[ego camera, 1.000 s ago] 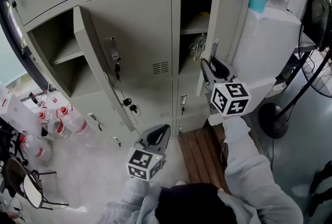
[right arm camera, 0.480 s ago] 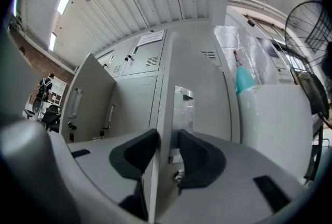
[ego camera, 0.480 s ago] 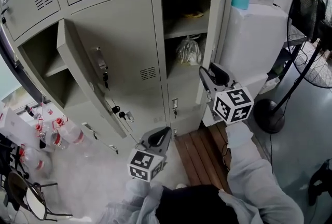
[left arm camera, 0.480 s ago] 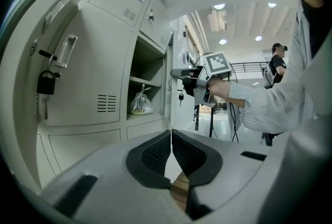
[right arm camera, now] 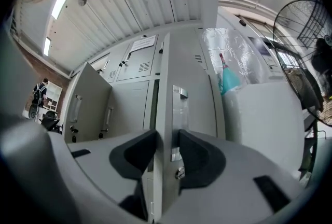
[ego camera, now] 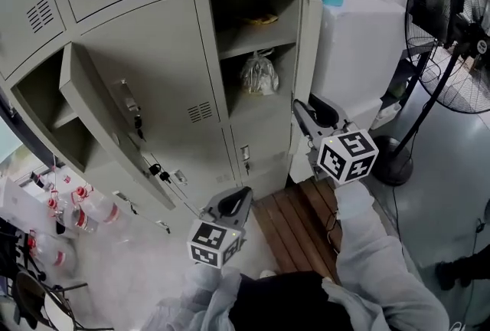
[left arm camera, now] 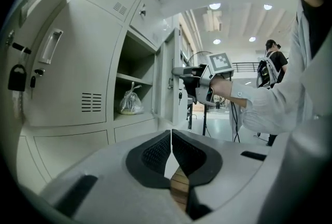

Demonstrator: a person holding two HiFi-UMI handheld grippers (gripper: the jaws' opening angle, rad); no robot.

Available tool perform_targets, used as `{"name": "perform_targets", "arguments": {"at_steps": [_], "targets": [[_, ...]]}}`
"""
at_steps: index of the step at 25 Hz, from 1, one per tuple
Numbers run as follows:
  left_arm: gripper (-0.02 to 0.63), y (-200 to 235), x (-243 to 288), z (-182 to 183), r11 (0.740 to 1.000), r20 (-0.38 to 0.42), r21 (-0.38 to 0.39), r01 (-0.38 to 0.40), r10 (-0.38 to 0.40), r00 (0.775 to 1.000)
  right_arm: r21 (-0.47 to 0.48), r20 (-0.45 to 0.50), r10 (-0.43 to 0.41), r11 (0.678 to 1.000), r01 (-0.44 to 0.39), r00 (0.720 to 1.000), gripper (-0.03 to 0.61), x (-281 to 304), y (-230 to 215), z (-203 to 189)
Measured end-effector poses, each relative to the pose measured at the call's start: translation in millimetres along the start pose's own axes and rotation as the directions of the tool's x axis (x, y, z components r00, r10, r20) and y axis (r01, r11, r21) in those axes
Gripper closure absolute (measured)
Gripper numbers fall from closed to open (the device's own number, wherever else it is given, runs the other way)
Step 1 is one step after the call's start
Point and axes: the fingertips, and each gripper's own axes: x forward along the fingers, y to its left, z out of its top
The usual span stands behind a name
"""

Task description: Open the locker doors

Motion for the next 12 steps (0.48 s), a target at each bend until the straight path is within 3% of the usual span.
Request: {"name": "perform_targets", "arguments": {"at_steps": [12], "targets": [[0.603,-16,17,-2,0.998,-0.01,0.006,0.059,-0.059,0.998,-0.018,0.016,-0.123,0.992,0.123,0.992,0.456,-38,-41,2]]}}
